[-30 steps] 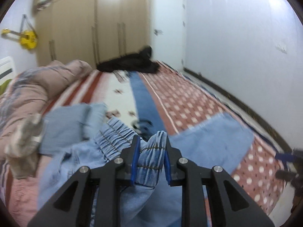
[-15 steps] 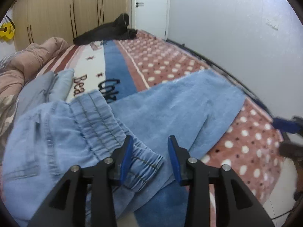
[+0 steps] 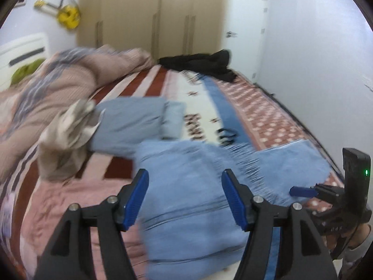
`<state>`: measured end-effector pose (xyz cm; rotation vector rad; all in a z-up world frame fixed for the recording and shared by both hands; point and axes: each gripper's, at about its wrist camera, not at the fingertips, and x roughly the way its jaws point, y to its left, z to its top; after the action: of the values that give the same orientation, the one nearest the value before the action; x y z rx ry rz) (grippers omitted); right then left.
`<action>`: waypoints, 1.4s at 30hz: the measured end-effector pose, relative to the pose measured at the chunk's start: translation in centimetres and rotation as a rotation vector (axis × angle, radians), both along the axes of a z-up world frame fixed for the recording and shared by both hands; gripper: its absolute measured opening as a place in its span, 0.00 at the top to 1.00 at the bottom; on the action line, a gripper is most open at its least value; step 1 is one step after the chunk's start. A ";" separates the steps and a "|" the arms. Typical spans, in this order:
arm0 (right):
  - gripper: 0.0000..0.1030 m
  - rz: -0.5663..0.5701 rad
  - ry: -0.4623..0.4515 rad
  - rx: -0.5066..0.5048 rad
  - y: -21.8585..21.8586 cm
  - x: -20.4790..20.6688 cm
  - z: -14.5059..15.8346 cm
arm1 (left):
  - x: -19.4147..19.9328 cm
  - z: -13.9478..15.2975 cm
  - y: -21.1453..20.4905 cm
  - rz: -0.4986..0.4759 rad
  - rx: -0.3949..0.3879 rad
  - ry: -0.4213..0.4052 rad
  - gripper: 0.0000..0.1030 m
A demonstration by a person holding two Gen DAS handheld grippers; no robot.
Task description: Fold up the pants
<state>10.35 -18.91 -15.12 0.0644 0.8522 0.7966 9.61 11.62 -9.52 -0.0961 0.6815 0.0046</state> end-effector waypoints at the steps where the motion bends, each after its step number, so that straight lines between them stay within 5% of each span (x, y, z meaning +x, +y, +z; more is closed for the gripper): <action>1: 0.31 0.012 0.025 -0.002 1.0 0.6 -0.7 | -0.1 -0.6 0.5 0.008 0.000 0.012 0.41; 7: 0.30 0.015 0.141 0.026 3.4 2.4 -3.1 | -0.9 -3.2 2.4 0.034 -0.005 0.048 0.44; 11: 0.52 0.003 0.158 0.105 2.6 2.3 -3.1 | -0.5 -4.3 2.3 0.028 0.030 0.071 0.54; 14: 0.58 0.007 0.195 0.118 2.1 2.6 -3.0 | -0.3 -4.8 2.2 0.019 0.042 0.078 0.56; 16: 0.59 -0.031 0.231 0.083 1.6 2.6 -3.2 | -0.4 -5.1 2.4 0.021 0.027 0.080 0.56; 28: 0.55 -0.036 0.419 0.298 1.1 2.5 -5.2 | -0.3 -5.2 3.0 0.028 -0.026 0.090 0.56; 37: 0.55 -0.124 0.373 0.396 2.6 3.9 -4.0 | -0.5 -5.1 3.0 0.029 -0.019 0.085 0.56; 42: 0.67 -0.120 0.254 0.386 3.0 2.7 -1.7 | -0.6 -5.2 3.2 0.034 -0.012 0.087 0.56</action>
<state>13.06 -15.92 -16.81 0.5631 0.9132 0.8412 8.98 14.77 -14.71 -0.1195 0.7670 0.0372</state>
